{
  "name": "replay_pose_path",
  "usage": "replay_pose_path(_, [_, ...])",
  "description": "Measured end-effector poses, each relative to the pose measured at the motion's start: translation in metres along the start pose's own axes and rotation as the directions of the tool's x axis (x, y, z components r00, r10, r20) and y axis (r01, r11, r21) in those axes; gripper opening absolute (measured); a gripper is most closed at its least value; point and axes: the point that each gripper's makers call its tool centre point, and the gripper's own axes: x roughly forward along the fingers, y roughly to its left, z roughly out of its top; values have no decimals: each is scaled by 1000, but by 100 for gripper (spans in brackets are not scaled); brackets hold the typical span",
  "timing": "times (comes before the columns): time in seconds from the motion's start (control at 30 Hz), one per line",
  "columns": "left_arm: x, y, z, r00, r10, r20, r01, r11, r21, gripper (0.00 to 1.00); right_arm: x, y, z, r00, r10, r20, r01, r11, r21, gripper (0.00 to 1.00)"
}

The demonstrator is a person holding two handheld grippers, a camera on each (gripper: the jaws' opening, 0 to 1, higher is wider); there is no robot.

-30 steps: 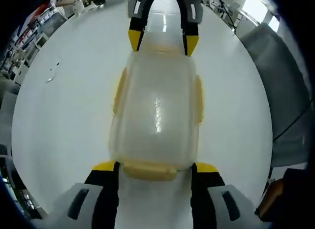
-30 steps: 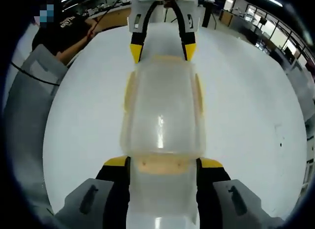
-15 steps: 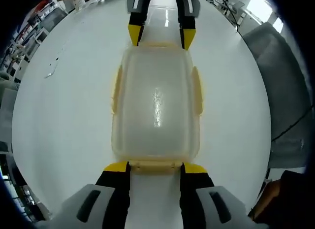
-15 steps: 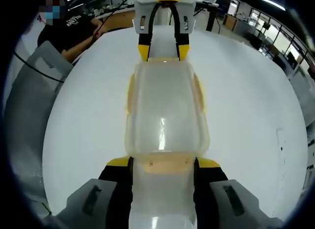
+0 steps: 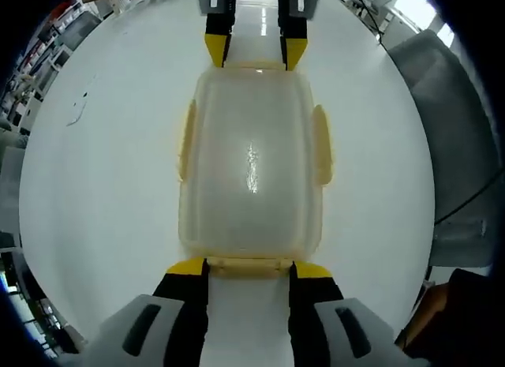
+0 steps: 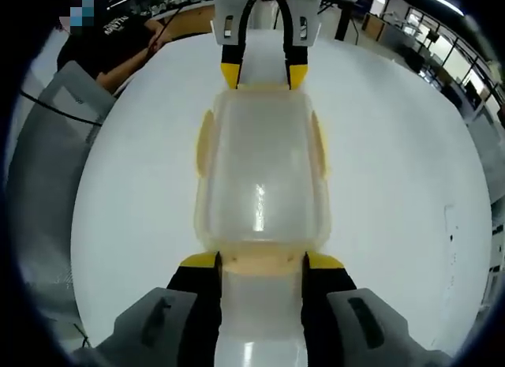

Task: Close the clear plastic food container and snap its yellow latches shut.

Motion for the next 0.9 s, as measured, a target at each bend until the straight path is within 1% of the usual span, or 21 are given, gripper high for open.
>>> replay_pose_path(0.07, [0,0,0,1000,0,-17,0,1000,1,34,0,0,0,1000,-1,1,1,1000,3,35])
replay_pose_path(0.17, [0,1,-1,1000,0,-22,0,1000,-1,34,-1,0,1,1000,0,-3,0,1000,3,35])
replay_pose_path(0.3, [-1,0,-3,999,3,34,-2,1000,-11,34,0,-1,2,1000,-4,-9,4,1000,9,35])
replay_pose_path(0.33, [-1,-1,-3,999,3,36,-2,1000,-9,34,0,-1,3,1000,-5,-8,5,1000,11,35])
replay_pose_path(0.4, [0,-2,-1,999,4,32,-4,1000,-7,34,-1,0,2,1000,-7,-5,7,1000,14,35])
replay_pose_path(0.5, [0,-1,0,1000,4,9,-4,1000,-4,33,-1,1,2,1000,-8,2,8,1000,18,35])
replay_pose_path(0.6, [0,-1,-1,1000,8,-3,-8,1000,-29,33,-1,1,3,1000,-9,12,9,1000,23,35])
replay_pose_path(0.77, [0,-8,-3,1000,10,-6,-10,999,-39,33,-1,6,3,1000,-13,22,12,1000,20,35])
replay_pose_path(0.83, [-1,-14,-4,1000,6,-3,-6,1000,-21,33,-2,11,2,999,-11,36,10,1000,10,35])
replay_pose_path(0.87, [-1,-16,-3,1000,2,9,-2,1000,-2,33,-1,13,3,999,-9,41,8,1000,11,35])
replay_pose_path(0.9, [-2,-16,-4,1000,6,6,-6,1000,-3,33,-1,11,4,999,-9,45,9,1000,11,35])
